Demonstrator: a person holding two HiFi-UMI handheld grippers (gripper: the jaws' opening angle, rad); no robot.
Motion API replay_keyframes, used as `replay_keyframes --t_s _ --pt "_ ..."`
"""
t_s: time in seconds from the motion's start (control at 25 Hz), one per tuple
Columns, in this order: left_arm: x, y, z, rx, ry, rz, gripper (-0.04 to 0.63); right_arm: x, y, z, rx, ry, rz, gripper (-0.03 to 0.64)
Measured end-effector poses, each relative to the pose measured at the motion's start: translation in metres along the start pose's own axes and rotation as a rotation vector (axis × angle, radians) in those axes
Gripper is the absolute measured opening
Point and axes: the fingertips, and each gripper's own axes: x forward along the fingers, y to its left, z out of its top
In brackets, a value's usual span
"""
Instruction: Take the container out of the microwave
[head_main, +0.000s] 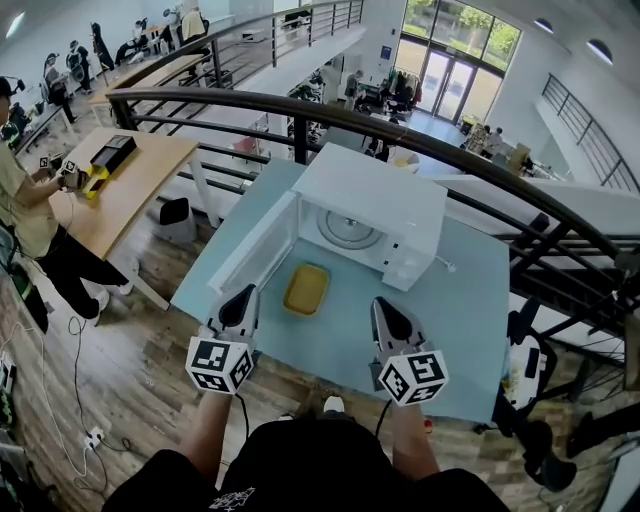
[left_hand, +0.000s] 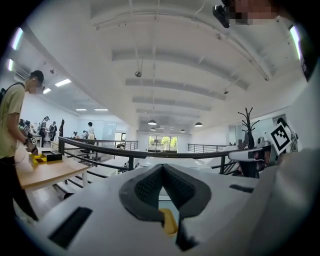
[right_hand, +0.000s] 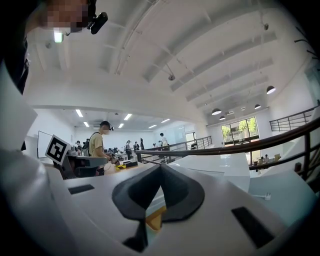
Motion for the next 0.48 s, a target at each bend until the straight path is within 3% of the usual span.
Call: replay_keyframes --t_s 0.48 --pt "0.0048 -0.0036 -0.0101 -0.008 0.028 -0.017 0.008 0.0002 -0.001 -0.0036 -0.004 0.015 -0.003 0.006"
